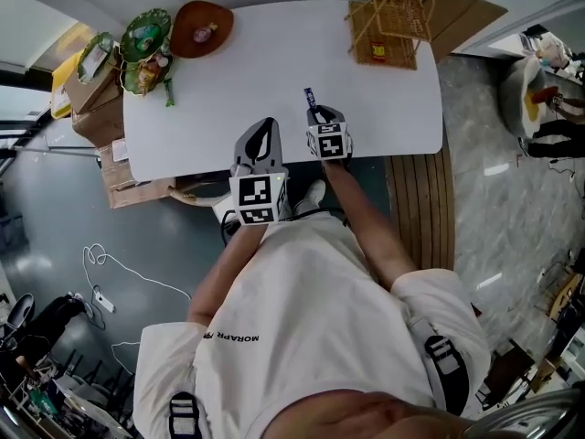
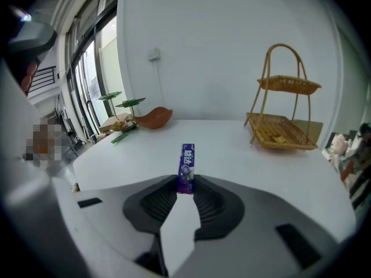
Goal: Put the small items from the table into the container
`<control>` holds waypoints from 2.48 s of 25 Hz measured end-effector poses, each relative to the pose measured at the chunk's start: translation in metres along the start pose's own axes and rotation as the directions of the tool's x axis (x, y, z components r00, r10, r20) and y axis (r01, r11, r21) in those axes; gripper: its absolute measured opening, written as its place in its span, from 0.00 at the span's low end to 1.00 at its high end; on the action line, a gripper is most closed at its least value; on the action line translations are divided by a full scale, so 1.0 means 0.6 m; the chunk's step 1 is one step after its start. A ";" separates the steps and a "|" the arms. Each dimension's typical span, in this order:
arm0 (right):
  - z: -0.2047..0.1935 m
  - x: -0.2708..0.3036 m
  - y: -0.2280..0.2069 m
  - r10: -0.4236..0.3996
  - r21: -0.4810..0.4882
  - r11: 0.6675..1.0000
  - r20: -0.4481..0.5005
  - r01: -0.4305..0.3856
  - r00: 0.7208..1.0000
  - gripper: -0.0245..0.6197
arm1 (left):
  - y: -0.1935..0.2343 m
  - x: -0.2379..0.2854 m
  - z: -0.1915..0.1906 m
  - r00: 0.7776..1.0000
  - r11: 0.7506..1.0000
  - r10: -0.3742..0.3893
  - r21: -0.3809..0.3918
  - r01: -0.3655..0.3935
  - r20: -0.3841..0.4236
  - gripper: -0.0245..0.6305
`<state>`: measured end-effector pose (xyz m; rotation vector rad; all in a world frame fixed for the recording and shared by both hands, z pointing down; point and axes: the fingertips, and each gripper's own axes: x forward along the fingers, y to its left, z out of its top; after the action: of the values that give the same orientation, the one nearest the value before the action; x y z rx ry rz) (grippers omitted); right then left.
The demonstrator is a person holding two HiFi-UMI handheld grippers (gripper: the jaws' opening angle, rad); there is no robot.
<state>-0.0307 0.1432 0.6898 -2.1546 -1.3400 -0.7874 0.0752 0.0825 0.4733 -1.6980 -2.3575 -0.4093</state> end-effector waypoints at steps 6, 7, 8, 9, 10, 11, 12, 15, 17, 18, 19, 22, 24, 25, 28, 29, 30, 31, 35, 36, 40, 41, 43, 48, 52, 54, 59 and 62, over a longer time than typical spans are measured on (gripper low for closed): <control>0.017 -0.029 -0.018 -0.002 0.010 1.000 0.039 0.002 0.999 0.19 | -0.020 0.000 0.005 1.000 1.000 -0.013 0.010 0.013 0.006 0.04; 0.020 -0.033 -0.021 -0.002 0.011 1.000 0.044 0.002 0.999 0.19 | -0.023 -0.001 0.006 1.000 1.000 -0.015 0.011 0.015 0.007 0.04; 0.023 -0.037 -0.023 -0.002 0.012 1.000 0.049 0.002 0.999 0.19 | -0.025 -0.001 0.006 1.000 1.000 -0.017 0.012 0.017 0.007 0.04; 0.026 -0.041 -0.027 -0.003 0.014 1.000 0.055 0.002 0.998 0.19 | -0.026 -0.001 0.007 1.000 1.000 -0.019 0.013 0.018 0.008 0.04; 0.030 -0.045 -0.030 -0.004 0.016 1.000 0.061 0.003 0.998 0.19 | -0.028 -0.001 0.008 1.000 1.000 -0.019 0.013 0.019 0.009 0.04; 0.033 -0.048 -0.034 -0.006 0.019 1.000 0.068 0.005 0.998 0.19 | -0.029 -0.001 0.009 1.000 1.000 -0.020 0.013 0.019 0.010 0.04; 0.036 -0.051 -0.039 -0.008 0.024 1.000 0.075 0.006 0.997 0.19 | -0.030 -0.001 0.010 1.000 1.000 -0.020 0.014 0.019 0.011 0.04; 0.045 -0.060 -0.054 -0.014 0.035 0.999 0.091 0.011 0.996 0.19 | -0.034 0.001 0.011 1.000 1.000 -0.021 0.019 0.021 0.009 0.04; 0.050 -0.065 -0.063 -0.019 0.034 0.999 0.097 0.016 0.995 0.19 | -0.036 0.002 0.012 1.000 0.999 -0.024 0.023 0.024 0.008 0.04; 0.052 -0.066 -0.068 -0.022 0.035 0.999 0.099 0.018 0.995 0.19 | -0.038 0.004 0.013 1.000 0.999 -0.025 0.025 0.025 0.008 0.04; 0.054 -0.067 -0.073 -0.024 0.036 0.999 0.100 0.021 0.995 0.19 | -0.039 0.005 0.013 1.000 0.999 -0.027 0.027 0.027 0.008 0.04; 0.055 -0.072 -0.088 -0.032 0.048 0.999 0.102 0.027 0.994 0.19 | -0.043 0.007 0.015 1.000 0.999 -0.030 0.035 0.030 0.009 0.04; 0.056 -0.075 -0.099 -0.038 0.062 0.998 0.105 0.031 0.994 0.19 | -0.046 0.008 0.015 0.999 0.999 -0.031 0.038 0.031 0.007 0.04; 0.056 -0.075 -0.105 -0.042 0.068 0.997 0.107 0.035 0.993 0.19 | -0.047 0.009 0.015 0.999 0.999 -0.031 0.039 0.031 0.006 0.04; 0.060 -0.077 -0.123 -0.056 0.077 0.996 0.112 0.047 0.992 0.19 | -0.050 0.014 0.014 0.999 0.999 -0.033 0.043 0.033 0.006 0.04; 0.062 -0.078 -0.129 -0.059 0.081 0.995 0.114 0.050 0.992 0.19 | -0.051 0.015 0.015 0.999 0.998 -0.034 0.045 0.034 0.005 0.04; 0.065 -0.079 -0.136 -0.062 0.085 0.995 0.116 0.053 0.991 0.19 | -0.053 0.016 0.015 0.999 0.998 -0.035 0.046 0.034 0.003 0.04; 0.067 -0.080 -0.142 -0.065 0.087 0.995 0.117 0.055 0.991 0.19 | -0.054 0.017 0.016 0.999 0.998 -0.036 0.047 0.036 0.003 0.04; 0.072 -0.081 -0.172 -0.080 0.101 0.992 0.114 0.068 0.990 0.19 | -0.062 0.021 0.015 0.999 0.998 -0.039 0.052 0.039 0.000 0.04; 0.074 -0.081 -0.179 -0.084 0.106 0.992 0.115 0.072 0.990 0.19 | -0.063 0.021 0.015 0.999 0.998 -0.039 0.053 0.039 -0.001 0.04; 0.081 -0.080 -0.204 -0.099 0.124 0.989 0.119 0.084 0.988 0.19 | -0.062 0.022 0.014 0.999 0.998 -0.036 0.056 0.036 -0.004 0.04; 0.084 -0.079 -0.211 -0.102 0.127 0.988 0.120 0.087 0.988 0.19 | -0.062 0.022 0.014 0.999 0.998 -0.035 0.056 0.035 -0.005 0.04; 0.086 -0.077 -0.224 -0.108 0.128 0.987 0.117 0.093 0.987 0.19 | -0.065 0.024 0.013 0.999 0.998 -0.034 0.057 0.034 -0.006 0.04; 0.090 -0.067 -0.253 -0.124 0.147 0.983 0.107 0.108 0.987 0.19 | -0.065 0.025 0.011 0.999 0.998 -0.032 0.060 0.033 -0.012 0.04; 0.096 -0.064 -0.275 -0.143 0.159 0.979 0.107 0.125 0.984 0.19 | -0.062 0.026 0.009 0.999 0.998 -0.029 0.058 0.030 -0.012 0.04; 0.099 -0.061 -0.285 -0.148 0.162 0.978 0.105 0.130 0.983 0.19 | -0.063 0.027 0.008 0.999 0.998 -0.029 0.058 0.030 -0.016 0.04; 0.098 -0.054 -0.306 -0.165 0.168 0.974 0.089 0.149 0.982 0.19 | -0.068 0.028 0.004 0.999 0.998 -0.034 0.059 0.035 -0.021 0.04; 0.100 -0.047 -0.315 -0.169 0.174 0.973 0.088 0.152 0.982 0.19 | -0.069 0.031 0.002 0.999 0.997 -0.037 0.062 0.038 -0.022 0.04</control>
<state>-0.1995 0.2414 0.6455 -1.9974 -1.5899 -0.6071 0.0302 0.0870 0.4738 -1.6162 -2.3648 -0.3542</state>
